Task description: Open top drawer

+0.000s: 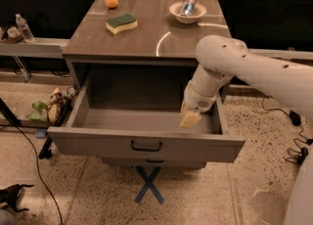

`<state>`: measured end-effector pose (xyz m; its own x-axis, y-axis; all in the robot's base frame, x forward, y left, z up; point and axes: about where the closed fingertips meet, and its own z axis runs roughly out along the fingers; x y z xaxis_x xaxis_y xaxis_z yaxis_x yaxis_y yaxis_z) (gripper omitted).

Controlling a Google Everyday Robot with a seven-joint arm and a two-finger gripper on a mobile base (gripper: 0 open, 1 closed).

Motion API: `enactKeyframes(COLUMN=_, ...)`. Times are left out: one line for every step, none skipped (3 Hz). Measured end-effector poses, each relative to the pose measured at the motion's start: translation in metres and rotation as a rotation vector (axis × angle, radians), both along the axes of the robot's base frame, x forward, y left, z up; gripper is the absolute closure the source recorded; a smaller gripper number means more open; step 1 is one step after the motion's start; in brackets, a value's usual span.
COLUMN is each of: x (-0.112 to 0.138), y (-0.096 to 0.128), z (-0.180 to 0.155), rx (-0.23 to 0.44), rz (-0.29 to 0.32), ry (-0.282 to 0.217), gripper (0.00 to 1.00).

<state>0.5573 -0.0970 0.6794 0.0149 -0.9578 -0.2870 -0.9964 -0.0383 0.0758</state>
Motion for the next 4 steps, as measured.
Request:
enactKeyframes(x=0.030, y=-0.013, z=0.023, rx=0.009, rz=-0.050, ry=-0.105, gripper=1.00)
enactKeyframes(x=0.058, y=-0.047, z=0.057, rx=0.044, rz=-0.121, ry=-0.207, gripper=1.00)
enactKeyframes(x=0.061, y=-0.084, z=0.084, rx=0.123, rz=-0.180, ry=-0.259, gripper=1.00)
enactKeyframes(x=0.056, y=-0.112, z=0.119, rx=0.267, rz=-0.213, ry=-0.323, gripper=1.00)
